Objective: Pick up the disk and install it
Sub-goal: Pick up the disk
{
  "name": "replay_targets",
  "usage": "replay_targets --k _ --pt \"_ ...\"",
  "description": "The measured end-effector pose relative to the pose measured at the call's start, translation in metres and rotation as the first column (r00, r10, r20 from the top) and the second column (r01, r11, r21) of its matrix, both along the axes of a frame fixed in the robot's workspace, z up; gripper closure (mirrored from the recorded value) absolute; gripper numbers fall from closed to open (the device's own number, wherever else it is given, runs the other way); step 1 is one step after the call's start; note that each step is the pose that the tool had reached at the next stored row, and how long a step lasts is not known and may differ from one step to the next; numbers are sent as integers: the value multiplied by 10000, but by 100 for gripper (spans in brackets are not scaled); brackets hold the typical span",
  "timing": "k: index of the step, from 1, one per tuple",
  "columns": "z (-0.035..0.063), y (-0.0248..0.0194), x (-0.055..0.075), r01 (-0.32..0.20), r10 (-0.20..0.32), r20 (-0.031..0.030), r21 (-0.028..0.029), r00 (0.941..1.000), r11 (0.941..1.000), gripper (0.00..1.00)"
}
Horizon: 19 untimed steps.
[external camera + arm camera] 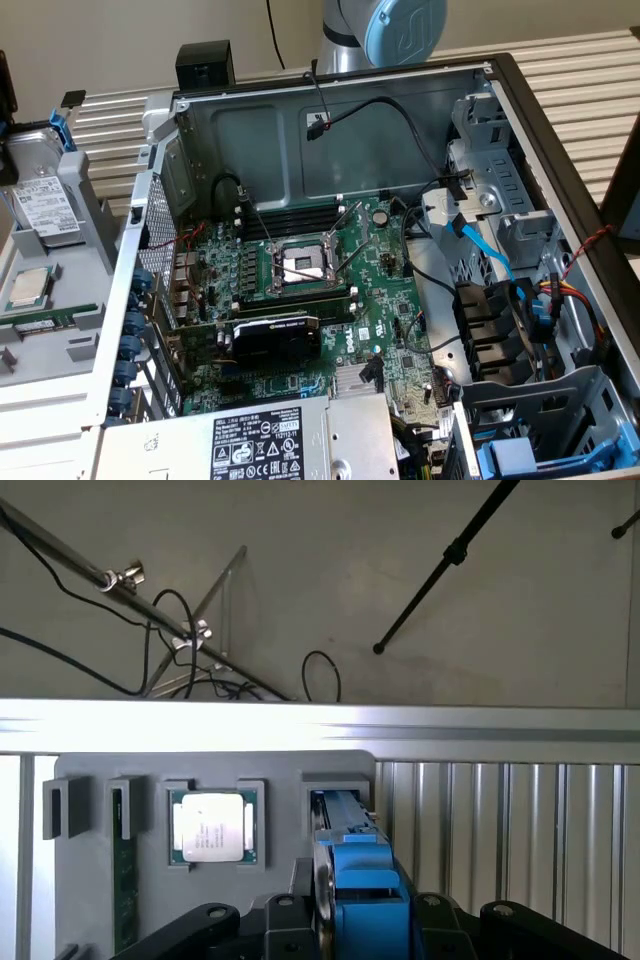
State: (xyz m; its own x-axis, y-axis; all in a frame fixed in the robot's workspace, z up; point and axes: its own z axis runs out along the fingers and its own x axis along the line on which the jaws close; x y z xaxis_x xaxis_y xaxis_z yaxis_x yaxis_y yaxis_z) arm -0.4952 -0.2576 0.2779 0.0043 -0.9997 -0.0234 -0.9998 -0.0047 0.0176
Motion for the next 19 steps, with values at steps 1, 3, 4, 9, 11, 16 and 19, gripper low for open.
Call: replay_targets --k 1,3,4,9,11,16,19 --pt "1 0 0 0 0 0 0 10000 10000 62" --pt "10 -1 0 -2 2 -2 0 10000 10000 62" --pt "23 -1 0 -1 1 1 0 10000 10000 62" --pt "95 0 0 1 -1 4 0 10000 10000 62" --pt "96 0 0 1 -1 6 1 10000 10000 62" --pt "98 0 4 21 -21 1 -1 10000 10000 62" --pt "92 0 5 138 -138 2 -1 9999 9999 62"
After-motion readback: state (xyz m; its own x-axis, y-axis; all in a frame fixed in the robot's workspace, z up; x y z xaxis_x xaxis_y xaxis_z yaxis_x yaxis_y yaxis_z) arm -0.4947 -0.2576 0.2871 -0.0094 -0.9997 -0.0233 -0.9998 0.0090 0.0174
